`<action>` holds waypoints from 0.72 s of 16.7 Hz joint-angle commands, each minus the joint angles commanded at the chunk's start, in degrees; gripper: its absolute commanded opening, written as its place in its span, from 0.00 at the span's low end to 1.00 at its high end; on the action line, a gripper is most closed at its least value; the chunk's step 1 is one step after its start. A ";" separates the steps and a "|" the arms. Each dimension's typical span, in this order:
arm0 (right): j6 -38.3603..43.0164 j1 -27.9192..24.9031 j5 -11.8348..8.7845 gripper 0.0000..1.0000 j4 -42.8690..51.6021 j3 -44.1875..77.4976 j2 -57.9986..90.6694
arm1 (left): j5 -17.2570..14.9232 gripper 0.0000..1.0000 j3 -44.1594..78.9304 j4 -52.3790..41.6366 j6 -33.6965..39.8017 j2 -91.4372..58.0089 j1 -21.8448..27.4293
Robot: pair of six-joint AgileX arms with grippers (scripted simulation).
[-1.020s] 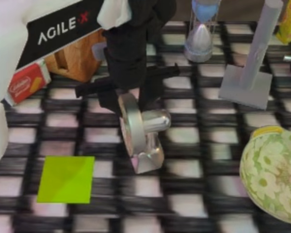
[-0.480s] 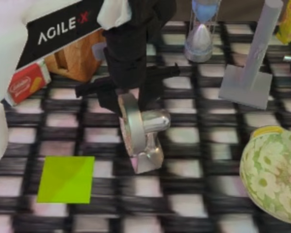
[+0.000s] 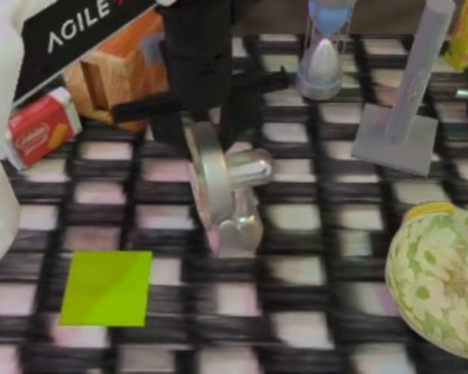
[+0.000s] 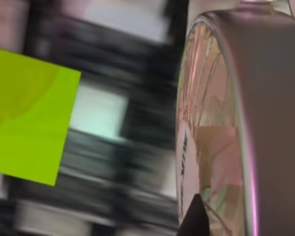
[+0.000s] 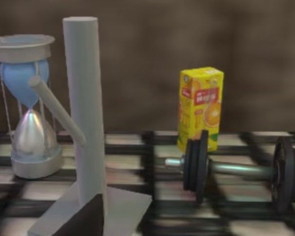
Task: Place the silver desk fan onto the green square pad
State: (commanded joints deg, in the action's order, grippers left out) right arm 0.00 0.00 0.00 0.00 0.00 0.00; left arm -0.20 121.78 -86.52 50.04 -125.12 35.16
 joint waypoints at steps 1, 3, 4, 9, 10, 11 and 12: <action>0.00 0.00 0.00 1.00 0.00 0.00 0.00 | -0.01 0.00 1.41 -1.39 -0.02 -0.15 -0.14; 0.00 0.00 0.00 1.00 0.00 0.00 0.00 | -0.02 0.00 2.39 -2.35 -0.08 -0.20 -0.26; 0.00 0.00 0.00 1.00 0.00 0.00 0.00 | -0.02 0.00 2.39 -2.35 -0.08 -0.20 -0.26; 0.00 0.00 0.00 1.00 0.00 0.00 0.00 | 0.00 0.00 0.59 -2.05 1.84 1.08 -0.31; 0.00 0.00 0.00 1.00 0.00 0.00 0.00 | 0.01 0.00 -0.99 -1.83 3.73 2.13 -0.68; 0.00 0.00 0.00 1.00 0.00 0.00 0.00 | 0.03 0.00 -2.95 -1.51 6.19 3.49 -1.15; 0.00 0.00 0.00 1.00 0.00 0.00 0.00 | 0.04 0.00 -5.24 -1.08 9.22 5.17 -1.72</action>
State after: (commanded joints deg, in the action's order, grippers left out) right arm 0.00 0.00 0.00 0.00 0.00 0.00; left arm -0.15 116.54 -87.60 59.26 -119.95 33.44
